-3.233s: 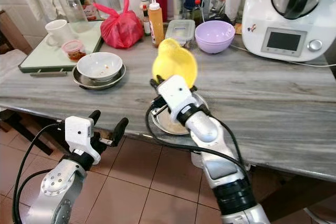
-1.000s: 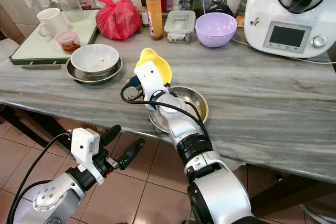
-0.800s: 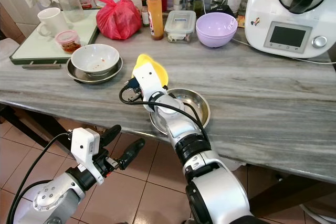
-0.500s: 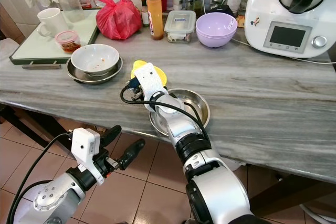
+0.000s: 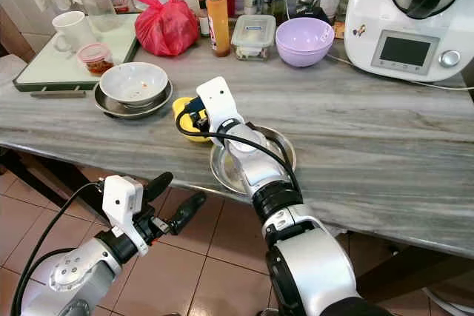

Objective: Setting the table

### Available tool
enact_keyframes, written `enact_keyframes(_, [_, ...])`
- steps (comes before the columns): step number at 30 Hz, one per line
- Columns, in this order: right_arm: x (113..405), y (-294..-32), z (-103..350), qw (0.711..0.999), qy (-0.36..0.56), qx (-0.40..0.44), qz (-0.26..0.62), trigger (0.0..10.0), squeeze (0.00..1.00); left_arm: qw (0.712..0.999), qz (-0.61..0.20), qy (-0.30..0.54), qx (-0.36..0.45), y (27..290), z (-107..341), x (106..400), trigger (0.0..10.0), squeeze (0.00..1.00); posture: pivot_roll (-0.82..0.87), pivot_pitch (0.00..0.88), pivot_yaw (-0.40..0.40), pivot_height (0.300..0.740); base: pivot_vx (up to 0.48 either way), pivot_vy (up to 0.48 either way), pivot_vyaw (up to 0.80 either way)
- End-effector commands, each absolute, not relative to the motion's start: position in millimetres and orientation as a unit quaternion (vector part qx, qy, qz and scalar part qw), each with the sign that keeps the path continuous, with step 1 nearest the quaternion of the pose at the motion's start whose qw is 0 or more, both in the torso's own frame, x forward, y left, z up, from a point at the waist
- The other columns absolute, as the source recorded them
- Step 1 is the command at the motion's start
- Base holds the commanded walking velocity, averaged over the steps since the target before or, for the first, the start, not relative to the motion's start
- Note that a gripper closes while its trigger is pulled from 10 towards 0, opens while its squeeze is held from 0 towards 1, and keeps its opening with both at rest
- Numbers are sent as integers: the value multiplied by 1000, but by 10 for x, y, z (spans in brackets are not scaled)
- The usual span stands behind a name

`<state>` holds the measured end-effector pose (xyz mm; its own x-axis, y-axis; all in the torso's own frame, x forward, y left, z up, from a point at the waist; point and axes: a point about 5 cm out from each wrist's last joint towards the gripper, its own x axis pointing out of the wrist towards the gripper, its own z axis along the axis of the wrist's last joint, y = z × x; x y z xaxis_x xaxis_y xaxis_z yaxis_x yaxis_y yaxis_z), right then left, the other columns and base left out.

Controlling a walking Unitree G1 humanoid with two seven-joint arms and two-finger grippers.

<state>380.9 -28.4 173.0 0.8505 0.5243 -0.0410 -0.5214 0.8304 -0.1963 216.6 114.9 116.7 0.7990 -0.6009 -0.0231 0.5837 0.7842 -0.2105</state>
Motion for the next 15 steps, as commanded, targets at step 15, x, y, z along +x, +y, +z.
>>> enact_keyframes(15, [3696, -662, 2076, 958, -132, -113, 228, 10000, 1000, 940, -327, 40, -92, 1180, 1187, 2211, 10000, 0, -45, 71, 64, 740, 0, 0, 0])
